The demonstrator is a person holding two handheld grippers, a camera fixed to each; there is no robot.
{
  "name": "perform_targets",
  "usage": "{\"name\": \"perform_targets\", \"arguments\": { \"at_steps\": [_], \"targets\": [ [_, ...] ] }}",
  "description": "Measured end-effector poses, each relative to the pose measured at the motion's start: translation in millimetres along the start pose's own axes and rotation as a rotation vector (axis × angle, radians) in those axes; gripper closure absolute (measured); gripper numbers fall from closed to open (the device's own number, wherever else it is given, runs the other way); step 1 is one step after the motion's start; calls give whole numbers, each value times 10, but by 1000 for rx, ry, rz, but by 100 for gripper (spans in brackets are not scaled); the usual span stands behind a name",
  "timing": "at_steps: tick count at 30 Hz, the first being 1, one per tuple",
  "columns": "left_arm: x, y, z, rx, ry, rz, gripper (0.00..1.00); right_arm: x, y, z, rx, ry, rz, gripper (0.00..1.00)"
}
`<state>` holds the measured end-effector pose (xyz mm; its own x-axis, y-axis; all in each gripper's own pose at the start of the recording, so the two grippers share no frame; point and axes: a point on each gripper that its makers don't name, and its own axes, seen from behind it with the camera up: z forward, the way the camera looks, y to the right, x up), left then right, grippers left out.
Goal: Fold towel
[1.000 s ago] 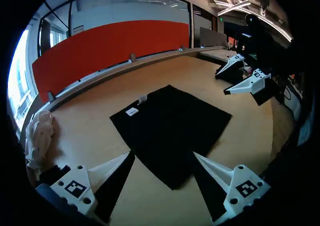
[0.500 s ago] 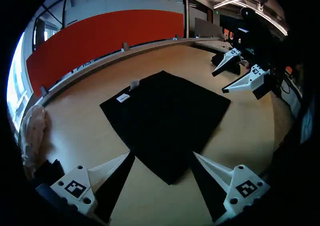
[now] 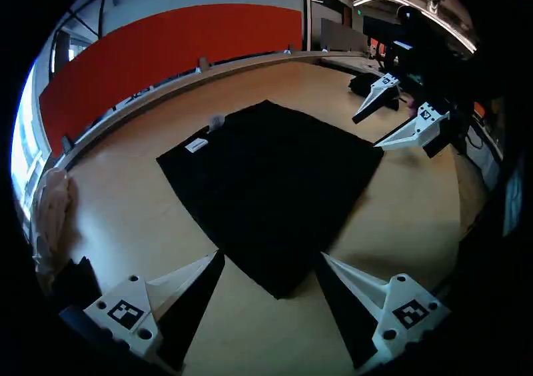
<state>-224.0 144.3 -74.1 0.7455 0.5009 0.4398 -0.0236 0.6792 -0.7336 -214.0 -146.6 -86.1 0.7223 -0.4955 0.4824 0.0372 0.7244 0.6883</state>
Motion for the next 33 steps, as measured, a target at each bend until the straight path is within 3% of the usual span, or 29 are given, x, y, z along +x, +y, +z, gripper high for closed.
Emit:
{"name": "perform_targets", "arguments": {
  "at_steps": [12, 33],
  "targets": [
    [-175, 31, 44, 1, -43, -20, 3, -245, -54, 4, 17, -50, -11, 0],
    [-259, 65, 75, -8, -68, -32, 3, -336, -71, -4, 38, -48, 35, 2]
  ]
}}
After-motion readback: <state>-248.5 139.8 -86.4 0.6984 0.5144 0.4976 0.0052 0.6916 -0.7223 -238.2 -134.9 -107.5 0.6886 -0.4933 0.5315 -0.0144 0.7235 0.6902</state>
